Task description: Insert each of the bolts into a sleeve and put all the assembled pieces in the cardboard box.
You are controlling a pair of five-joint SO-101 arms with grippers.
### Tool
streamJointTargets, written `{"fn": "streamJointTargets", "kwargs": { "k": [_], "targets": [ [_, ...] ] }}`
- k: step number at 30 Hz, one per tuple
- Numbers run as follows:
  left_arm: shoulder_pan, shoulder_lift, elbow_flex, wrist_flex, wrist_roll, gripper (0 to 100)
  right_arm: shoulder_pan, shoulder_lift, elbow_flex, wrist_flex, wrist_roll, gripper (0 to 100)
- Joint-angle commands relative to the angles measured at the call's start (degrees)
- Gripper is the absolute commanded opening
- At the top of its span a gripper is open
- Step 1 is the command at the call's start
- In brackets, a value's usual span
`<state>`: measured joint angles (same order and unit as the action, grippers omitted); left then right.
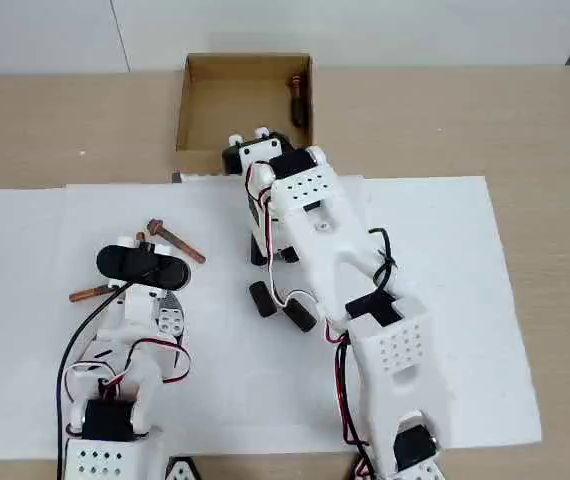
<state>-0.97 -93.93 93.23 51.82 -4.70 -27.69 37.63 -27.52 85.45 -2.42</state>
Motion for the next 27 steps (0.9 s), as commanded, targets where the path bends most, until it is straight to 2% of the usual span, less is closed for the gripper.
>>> {"fn": "streamJointTargets", "kwargs": {
  "k": [1, 7, 16, 27],
  "targets": [
    [-0.1, -0.5, -0.3, -1.0, -0.3, 1, -0.2, 0.1, -0.2, -0.1, -0.4, 0.6],
    [-0.1, -0.5, -0.3, -1.0, -0.3, 1, -0.1, -3.1, -0.2, 0.7, -0.4, 0.2],
    [-0.1, -0.5, -0.3, -1.0, -0.4, 1, 0.8, -20.8, -0.2, 9.5, -0.5, 0.2],
    [-0.1, -0.5, -0.2, -1.0, -0.4, 1, 8.9, -38.9, 1.9, 11.7, -3.5, 0.4]
  ]
}}
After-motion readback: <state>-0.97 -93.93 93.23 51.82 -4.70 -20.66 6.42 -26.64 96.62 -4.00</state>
